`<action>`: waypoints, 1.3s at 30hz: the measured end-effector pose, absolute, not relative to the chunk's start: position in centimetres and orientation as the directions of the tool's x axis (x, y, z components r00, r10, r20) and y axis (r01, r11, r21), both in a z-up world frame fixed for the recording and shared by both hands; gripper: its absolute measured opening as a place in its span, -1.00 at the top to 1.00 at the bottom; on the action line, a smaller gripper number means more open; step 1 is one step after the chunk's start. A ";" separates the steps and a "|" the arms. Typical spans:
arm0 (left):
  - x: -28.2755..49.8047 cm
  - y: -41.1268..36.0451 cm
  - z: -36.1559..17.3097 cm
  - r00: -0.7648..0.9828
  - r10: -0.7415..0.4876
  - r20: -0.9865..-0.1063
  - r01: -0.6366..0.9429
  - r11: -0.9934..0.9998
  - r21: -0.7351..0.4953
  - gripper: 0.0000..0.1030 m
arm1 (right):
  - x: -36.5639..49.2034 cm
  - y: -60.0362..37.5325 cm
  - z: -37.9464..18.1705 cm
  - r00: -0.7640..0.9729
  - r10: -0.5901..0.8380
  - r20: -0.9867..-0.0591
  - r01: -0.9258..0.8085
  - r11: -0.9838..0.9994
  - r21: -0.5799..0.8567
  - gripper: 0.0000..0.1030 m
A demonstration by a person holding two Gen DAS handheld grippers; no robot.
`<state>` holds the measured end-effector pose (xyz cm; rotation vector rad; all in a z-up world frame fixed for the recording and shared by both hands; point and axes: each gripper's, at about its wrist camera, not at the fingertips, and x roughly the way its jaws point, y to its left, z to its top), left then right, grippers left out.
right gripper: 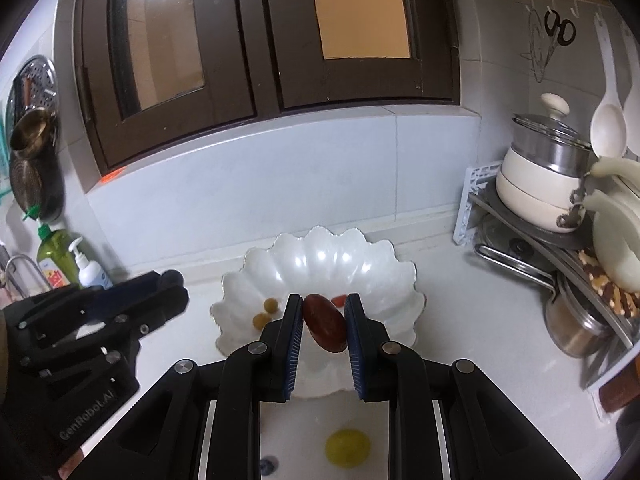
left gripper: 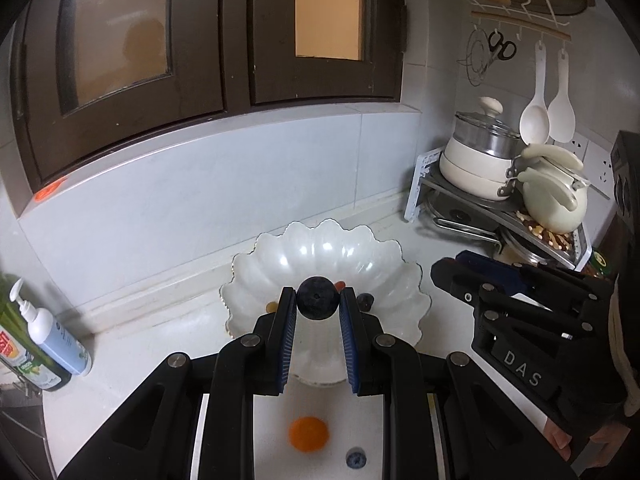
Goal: Organize fruits
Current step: 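Carry both held fruits up and over the white scalloped bowl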
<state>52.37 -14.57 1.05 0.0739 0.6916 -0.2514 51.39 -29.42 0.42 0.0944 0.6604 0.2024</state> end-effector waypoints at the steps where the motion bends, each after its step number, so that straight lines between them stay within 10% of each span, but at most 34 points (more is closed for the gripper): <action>1: 52.8 -14.7 1.0 0.736 -0.208 -0.645 0.256 0.967 -0.020 0.56 | 52.0 -29.5 0.5 0.767 0.215 -0.605 -0.153 0.976 0.153 0.56; 39: 68.4 -16.3 -3.1 0.568 -0.128 -0.813 0.209 0.978 -0.009 0.56 | 67.5 -29.9 -4.0 0.551 0.177 -0.816 -0.123 0.984 0.130 0.56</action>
